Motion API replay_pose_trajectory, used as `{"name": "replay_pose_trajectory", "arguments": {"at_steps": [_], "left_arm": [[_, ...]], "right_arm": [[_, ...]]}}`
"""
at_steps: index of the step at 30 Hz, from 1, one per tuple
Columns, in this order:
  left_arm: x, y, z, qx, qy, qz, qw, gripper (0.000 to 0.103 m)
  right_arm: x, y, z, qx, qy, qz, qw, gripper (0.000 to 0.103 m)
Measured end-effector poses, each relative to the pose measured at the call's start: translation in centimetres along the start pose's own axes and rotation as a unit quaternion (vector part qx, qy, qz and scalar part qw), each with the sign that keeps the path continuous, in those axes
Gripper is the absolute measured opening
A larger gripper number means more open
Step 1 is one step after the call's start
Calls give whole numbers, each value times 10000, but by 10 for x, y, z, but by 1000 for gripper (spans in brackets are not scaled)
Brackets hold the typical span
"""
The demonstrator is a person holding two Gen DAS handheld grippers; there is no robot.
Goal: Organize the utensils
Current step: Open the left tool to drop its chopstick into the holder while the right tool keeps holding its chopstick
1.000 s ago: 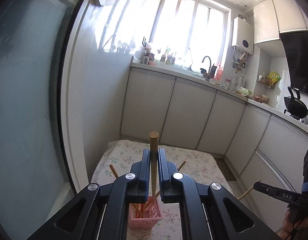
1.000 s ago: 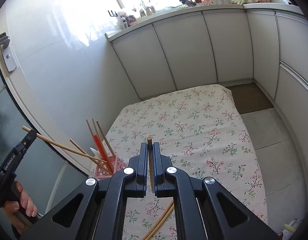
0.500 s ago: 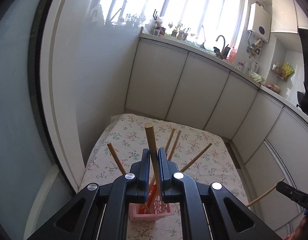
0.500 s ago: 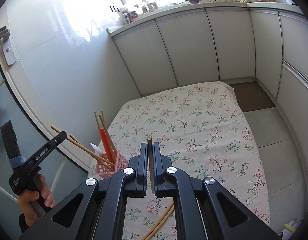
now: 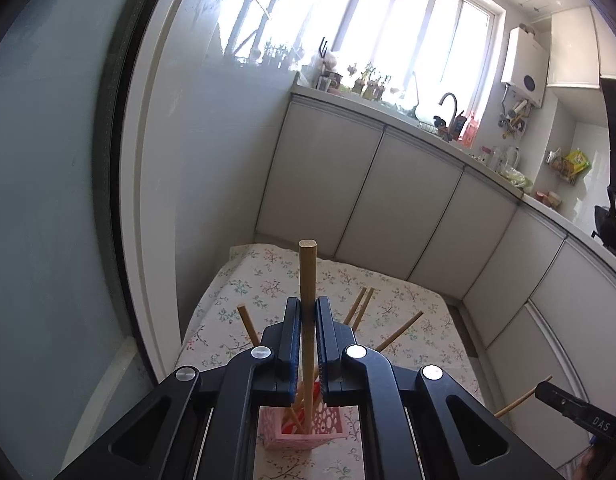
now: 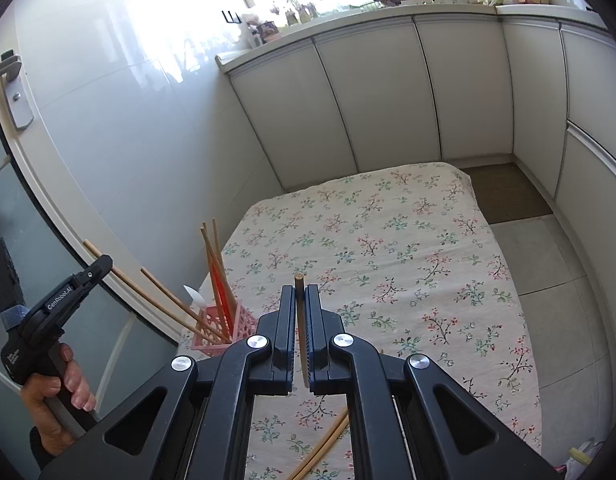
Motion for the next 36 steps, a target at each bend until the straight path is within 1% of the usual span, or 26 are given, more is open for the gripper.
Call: {"name": "replay_pose_trajectory", "arguments": {"at_steps": [2,5,8,10,11,16,19,22,25,26,27,28,29,30,32,36], "left_arm": [[-1,-9,-6,148,-58,26,9999,7],[-2,-18,-6,113,-239,180,9995,8],[-6,-31,-9,133,-365,198,9991,9],[-5,-38,-9,47,-429,355,9984,8],[-6,-41,-8,25,-444,390,9982,4],[-4,-48,-6,-57,-353,456,9983,2],[-2,-53,-9,6,-412,521,9978,1],[-3,-58,-15,161,-449,435,9979,2],[-1,-60,-20,369,-365,361,9980,6],[2,-59,-21,436,-305,375,9979,12],[4,-58,-22,495,-226,364,9979,23],[8,-57,-24,568,-131,361,9976,32],[12,-56,-28,688,-19,416,9968,44],[18,-55,-32,786,124,456,9958,46],[28,-51,-38,936,456,420,9937,46],[44,-43,-55,1080,1103,251,9877,45]], "right_arm": [[1,-1,-1,6,4,11,10000,4],[5,-1,-2,-6,23,33,10000,4],[8,-1,-2,-32,34,74,10000,4],[11,0,-2,-42,43,108,9999,4],[13,0,-2,-44,45,126,9999,4],[16,0,0,-59,52,182,9998,4],[16,-2,-1,-43,42,181,9998,4],[16,-2,-1,-43,26,182,9998,4],[16,-2,0,-40,21,194,9998,4],[16,-2,0,-37,23,200,9998,4],[17,-2,0,-38,28,204,9998,4],[17,-2,1,-37,31,206,9998,4],[17,-3,1,-34,28,204,9998,4],[17,-4,1,-27,24,203,9998,4],[17,-4,1,-9,14,200,9998,4],[17,-5,1,-5,18,207,9998,4]]}}
Point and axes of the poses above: each gripper's, at about its wrist camera, not at the fingertips, and y roughly against the way its jaws point, x to its left, z to its top, the point moved 10 cm from there along -y, roughly the way its jaws point, and after that the axes turned 11 degrees about -y, right-handed, at the moved point
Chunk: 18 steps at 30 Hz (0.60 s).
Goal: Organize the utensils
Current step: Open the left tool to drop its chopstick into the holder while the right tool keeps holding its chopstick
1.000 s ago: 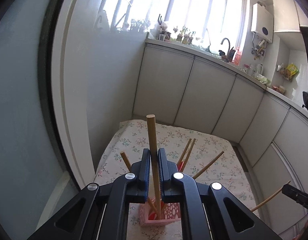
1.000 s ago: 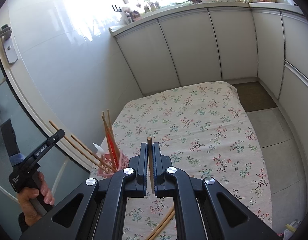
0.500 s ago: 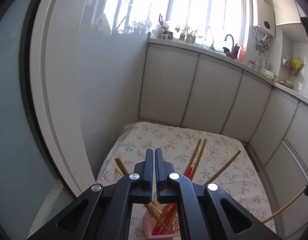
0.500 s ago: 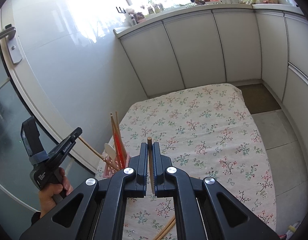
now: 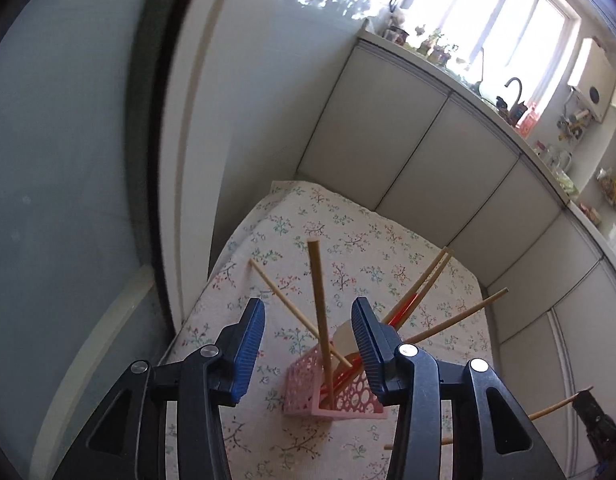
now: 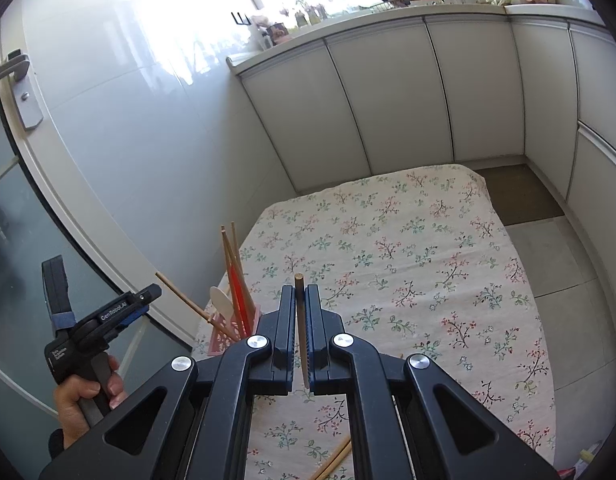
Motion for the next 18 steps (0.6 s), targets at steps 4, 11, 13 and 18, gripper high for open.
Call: {"name": "replay_pose_trajectory", "arguments": {"at_steps": [4,11,13,18], "left_arm": [[-7,6,-11,58,-52,-170,9998,44],[-2,9,-14,-94,381,-178,9991,38],[4,20,-12,-287,627,-57,9976,26],[19,25,-29,-354,800,570,9945,26]], "right_arm": [[0,1,2,-26,-43,53,10000,4],[-1,3,7,-62,-112,127,9998,4],[-3,1,8,-40,-136,122,9998,4],[-11,-3,10,19,-225,133,9997,4]]}}
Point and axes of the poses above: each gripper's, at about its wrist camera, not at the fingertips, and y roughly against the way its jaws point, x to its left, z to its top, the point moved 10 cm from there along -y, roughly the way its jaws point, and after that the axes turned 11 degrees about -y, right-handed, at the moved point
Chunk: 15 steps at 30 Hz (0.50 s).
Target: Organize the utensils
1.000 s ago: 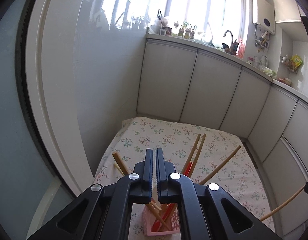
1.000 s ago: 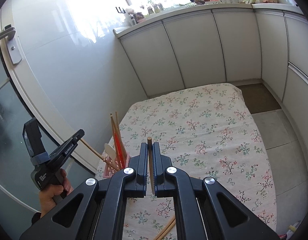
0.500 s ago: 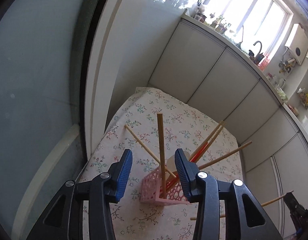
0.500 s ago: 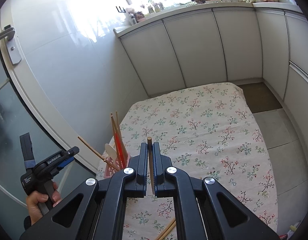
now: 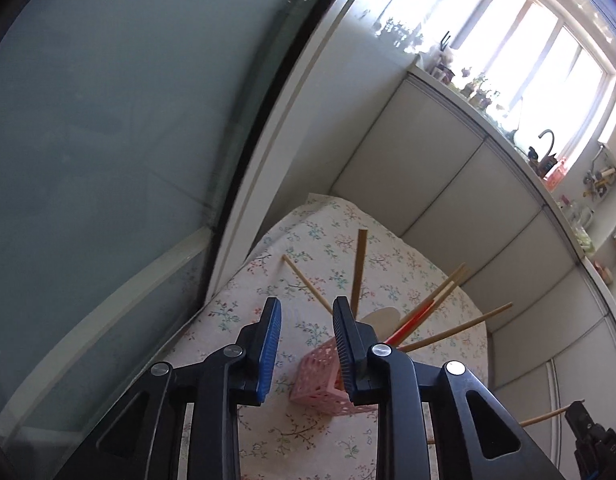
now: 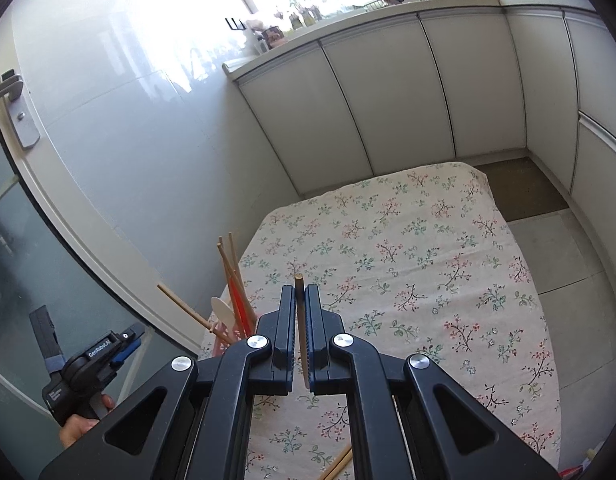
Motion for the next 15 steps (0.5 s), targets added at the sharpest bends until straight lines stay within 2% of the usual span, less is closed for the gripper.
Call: {"name": "replay_pose_trajectory", "arguments": {"at_steps": [2,7,11,15], "left_arm": [[3,-16,-12,275,38,24,9996,26],[15,-56,-36,840,787,-201,9932,26],[8,-78,-40,947,1387,-705,9833,26],[7,-96,-39,907,1925,-927,9727,26]], "right_arm": [[-1,-2,-1,36,-19,13,10000,4],[-3,-3,-1,74,-46,55,9999,4],[-5,-1,1,59,-89,79,9999,4],[-6,-1,1,66,-88,75,9999,4]]}}
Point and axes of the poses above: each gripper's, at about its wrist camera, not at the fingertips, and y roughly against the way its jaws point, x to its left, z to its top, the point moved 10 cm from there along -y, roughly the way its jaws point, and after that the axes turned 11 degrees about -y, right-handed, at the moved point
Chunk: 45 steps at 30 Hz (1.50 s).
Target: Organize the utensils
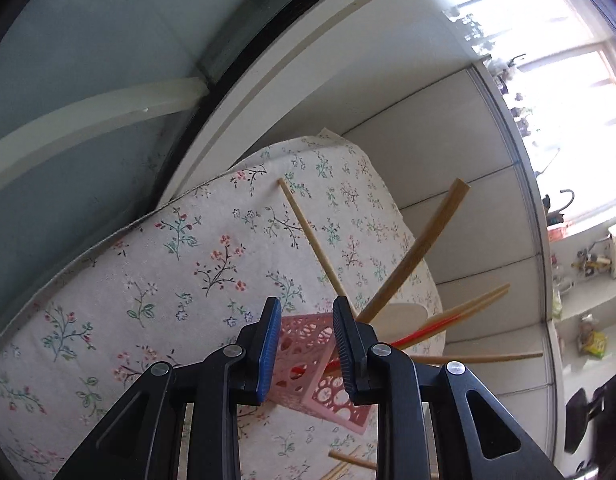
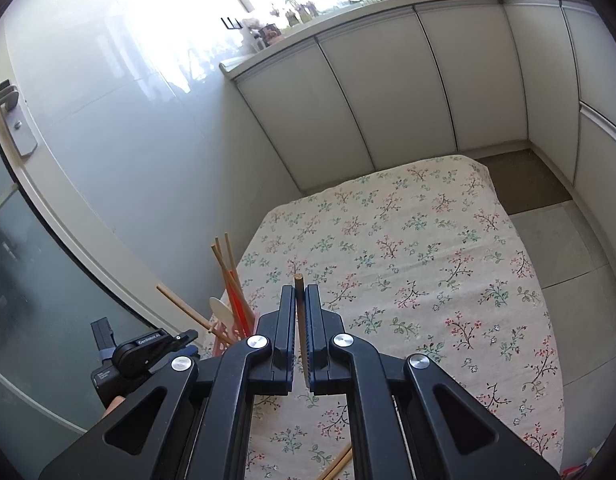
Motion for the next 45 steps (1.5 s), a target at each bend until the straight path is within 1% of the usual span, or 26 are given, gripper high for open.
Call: {"name": "replay_pose_trajectory", "arguments": {"at_steps": [2,4,8,14,18,20,23,24,26,28,31,35,37,38,39,41,43,45], "left_arm": [[4,-9,2,-27,335,-166,9993,26],[7,-20,3,33,656,-321,9973,26],[11,-37,3,15,1179,-634,9910,26],[10,-52,7,-26,1606,-1085,9810,26],[9,-58,13,-85,1709,-1212,9778,26],[9,-63,16,-95,1715,-1204,9777,26],[11,-70,16,-10,1758,-1175,9774,26],[12,-72,16,23,1772,-1164,9773,24],[14,-77,16,69,1833,-1200,9757,23],[15,-77,17,34,1867,-1211,9749,21],[14,-76,18,12,1870,-1316,9735,21],[12,-74,21,-2,1877,-1354,9729,21],[12,-72,23,-38,1936,-1399,9710,21],[13,-71,23,-50,1963,-1429,9701,18],[13,-69,23,-35,1977,-1445,9696,12],[12,-65,20,-2,2008,-1441,9690,9],[11,-56,17,-21,1978,-1377,9705,9],[10,-43,13,-87,1790,-1173,9768,9]], "right_arm": [[0,-1,-1,13,5,-7,10000,4],[0,-1,-1,24,11,-14,10000,4],[1,-3,-2,44,18,-24,10000,4],[2,-7,-5,95,57,-56,9999,4],[0,-10,-7,128,57,-63,9999,4],[0,-11,-7,145,49,-59,9999,4],[0,-12,-8,166,54,-67,9998,4],[0,-12,-8,172,57,-72,9998,4],[-1,-13,-8,179,50,-80,9998,4],[0,-13,-9,185,51,-89,9998,4],[0,-13,-10,198,59,-90,9997,4],[2,-14,-11,221,80,-79,9997,4],[3,-14,-12,227,95,-81,9997,4],[3,-15,-12,230,101,-85,9996,4],[3,-15,-13,233,98,-89,9996,4],[1,-16,-12,233,82,-96,9996,4],[1,-18,-11,239,64,-90,9997,4],[1,-18,-12,248,58,-72,9997,4]]}}
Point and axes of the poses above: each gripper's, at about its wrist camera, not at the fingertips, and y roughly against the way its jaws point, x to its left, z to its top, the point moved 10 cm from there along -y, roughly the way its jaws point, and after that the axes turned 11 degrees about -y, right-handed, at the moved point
